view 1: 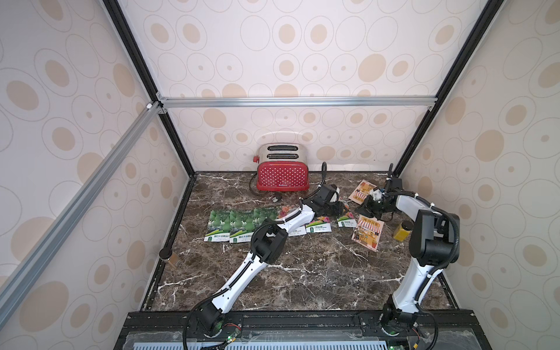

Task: Arrange the seed packets in a row
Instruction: Place the seed packet at the center of the board.

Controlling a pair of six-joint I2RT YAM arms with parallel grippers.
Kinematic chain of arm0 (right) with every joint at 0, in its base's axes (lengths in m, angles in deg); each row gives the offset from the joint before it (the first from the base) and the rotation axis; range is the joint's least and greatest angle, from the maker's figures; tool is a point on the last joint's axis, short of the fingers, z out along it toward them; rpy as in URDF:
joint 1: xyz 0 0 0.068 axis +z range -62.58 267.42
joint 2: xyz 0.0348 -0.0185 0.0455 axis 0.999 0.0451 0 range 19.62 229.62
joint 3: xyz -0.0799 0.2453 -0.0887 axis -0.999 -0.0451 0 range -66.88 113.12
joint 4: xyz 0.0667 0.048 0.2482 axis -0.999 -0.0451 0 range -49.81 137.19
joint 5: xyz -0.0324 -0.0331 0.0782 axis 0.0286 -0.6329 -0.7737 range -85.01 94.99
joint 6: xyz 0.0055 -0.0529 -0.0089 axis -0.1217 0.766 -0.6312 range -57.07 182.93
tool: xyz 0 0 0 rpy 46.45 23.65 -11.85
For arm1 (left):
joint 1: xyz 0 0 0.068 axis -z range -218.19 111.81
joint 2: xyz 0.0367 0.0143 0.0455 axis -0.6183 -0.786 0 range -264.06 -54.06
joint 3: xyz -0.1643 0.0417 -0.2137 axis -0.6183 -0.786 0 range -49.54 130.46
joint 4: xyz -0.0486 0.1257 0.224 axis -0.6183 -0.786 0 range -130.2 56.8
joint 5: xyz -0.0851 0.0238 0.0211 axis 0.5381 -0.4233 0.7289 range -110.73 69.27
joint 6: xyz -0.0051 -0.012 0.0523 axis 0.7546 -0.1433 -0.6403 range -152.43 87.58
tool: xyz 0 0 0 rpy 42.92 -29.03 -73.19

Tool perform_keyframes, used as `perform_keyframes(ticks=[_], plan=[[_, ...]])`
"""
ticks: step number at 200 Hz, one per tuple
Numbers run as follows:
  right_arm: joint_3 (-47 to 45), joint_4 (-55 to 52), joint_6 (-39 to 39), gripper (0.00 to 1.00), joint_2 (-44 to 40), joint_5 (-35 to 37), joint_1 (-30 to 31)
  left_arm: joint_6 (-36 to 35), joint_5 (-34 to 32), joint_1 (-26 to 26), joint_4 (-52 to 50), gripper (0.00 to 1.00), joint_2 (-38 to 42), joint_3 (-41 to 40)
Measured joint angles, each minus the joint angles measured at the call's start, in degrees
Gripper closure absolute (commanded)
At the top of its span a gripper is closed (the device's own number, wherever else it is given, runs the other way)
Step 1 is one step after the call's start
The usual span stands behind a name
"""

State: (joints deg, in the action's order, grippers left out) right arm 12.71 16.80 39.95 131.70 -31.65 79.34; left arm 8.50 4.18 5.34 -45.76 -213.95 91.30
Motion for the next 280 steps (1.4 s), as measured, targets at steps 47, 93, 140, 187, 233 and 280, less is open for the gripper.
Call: perform_keyframes(ticks=[47, 93, 140, 187, 233, 280], plan=[[1.68, 0.2, -1.4, 0.87, 4.46, -0.02, 3.19, -0.35, -0.2, 0.09, -0.02, 0.56, 0.0, 0.0], [1.68, 0.28, -1.6, 0.88, 5.27, 0.24, 3.15, -0.68, -0.76, 0.04, 0.0, 0.57, 0.0, 0.0], [1.68, -0.04, -1.57, 0.89, 8.11, 0.55, 3.15, -0.9, -0.83, 0.04, -0.02, 0.57, 0.0, 0.0], [2.6, -2.45, -0.94, 0.89, 9.07, 1.81, 3.17, -1.38, -0.83, 0.04, -0.11, 0.56, 0.02, 0.0], [4.33, -4.7, 0.13, 0.89, 10.05, 2.27, 3.19, -3.32, -3.5, 0.04, -1.68, 0.49, 2.8, -2.95], [5.03, -5.49, 0.13, 0.89, 10.49, 2.1, 3.17, -8.57, -9.49, 0.02, -7.54, 0.48, 10.1, -7.56]])
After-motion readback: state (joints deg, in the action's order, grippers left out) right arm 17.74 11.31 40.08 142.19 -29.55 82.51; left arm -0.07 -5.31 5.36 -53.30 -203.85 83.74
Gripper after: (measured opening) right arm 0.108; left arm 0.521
